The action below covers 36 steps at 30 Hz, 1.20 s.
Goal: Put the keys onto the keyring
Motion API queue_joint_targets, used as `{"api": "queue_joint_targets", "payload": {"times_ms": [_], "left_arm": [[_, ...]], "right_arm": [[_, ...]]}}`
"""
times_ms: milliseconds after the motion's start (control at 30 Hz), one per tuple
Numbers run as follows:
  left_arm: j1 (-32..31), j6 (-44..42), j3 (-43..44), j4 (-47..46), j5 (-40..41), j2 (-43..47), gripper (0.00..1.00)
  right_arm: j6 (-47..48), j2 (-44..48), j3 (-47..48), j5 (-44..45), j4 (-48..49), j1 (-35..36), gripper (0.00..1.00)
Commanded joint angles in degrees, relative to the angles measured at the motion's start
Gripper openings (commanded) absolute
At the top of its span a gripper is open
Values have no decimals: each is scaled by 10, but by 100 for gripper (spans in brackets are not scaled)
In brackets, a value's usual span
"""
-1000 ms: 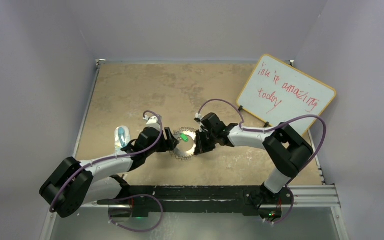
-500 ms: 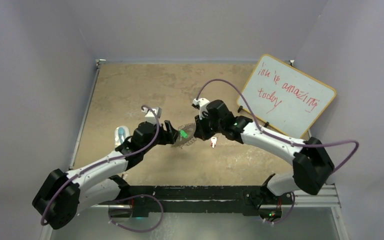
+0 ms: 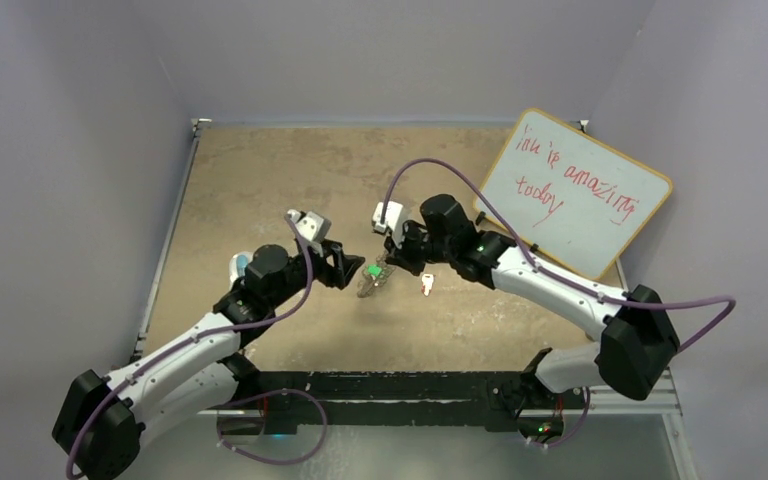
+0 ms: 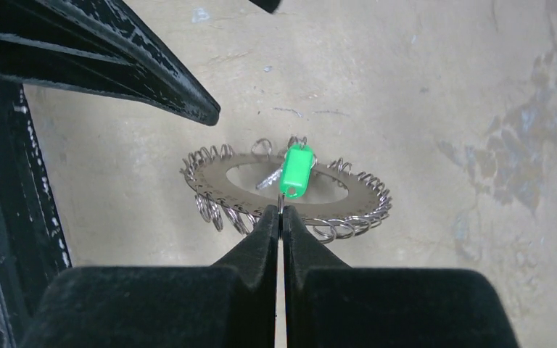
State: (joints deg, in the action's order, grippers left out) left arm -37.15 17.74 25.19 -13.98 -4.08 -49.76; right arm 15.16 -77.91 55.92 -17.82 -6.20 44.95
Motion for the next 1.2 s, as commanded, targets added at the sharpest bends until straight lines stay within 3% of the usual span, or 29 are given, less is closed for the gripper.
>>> {"api": "queue_joint_targets", "payload": {"times_ms": [0,167,333,600,900,1167], "left_arm": [[1,-91,-42,-100,-93,32,60],[0,-136,-116,-236,-161,71,48],[0,-166,-159,-338,-219,68,43],[-5,-159,-175,-448,-300,-9,35],[-18,-175,-194,-483,-317,-51,28],[-25,-175,-188,-539,-317,-112,26]], "right_arm": [[118,49,-6,-69,41,1,0],[176,109,-65,-104,110,-1,0],[205,128,-88,-159,132,-1,0],[155,132,-152,-204,224,-2,0],[91,132,-208,-256,332,-17,0],[82,127,-205,-275,336,-20,0]]}}
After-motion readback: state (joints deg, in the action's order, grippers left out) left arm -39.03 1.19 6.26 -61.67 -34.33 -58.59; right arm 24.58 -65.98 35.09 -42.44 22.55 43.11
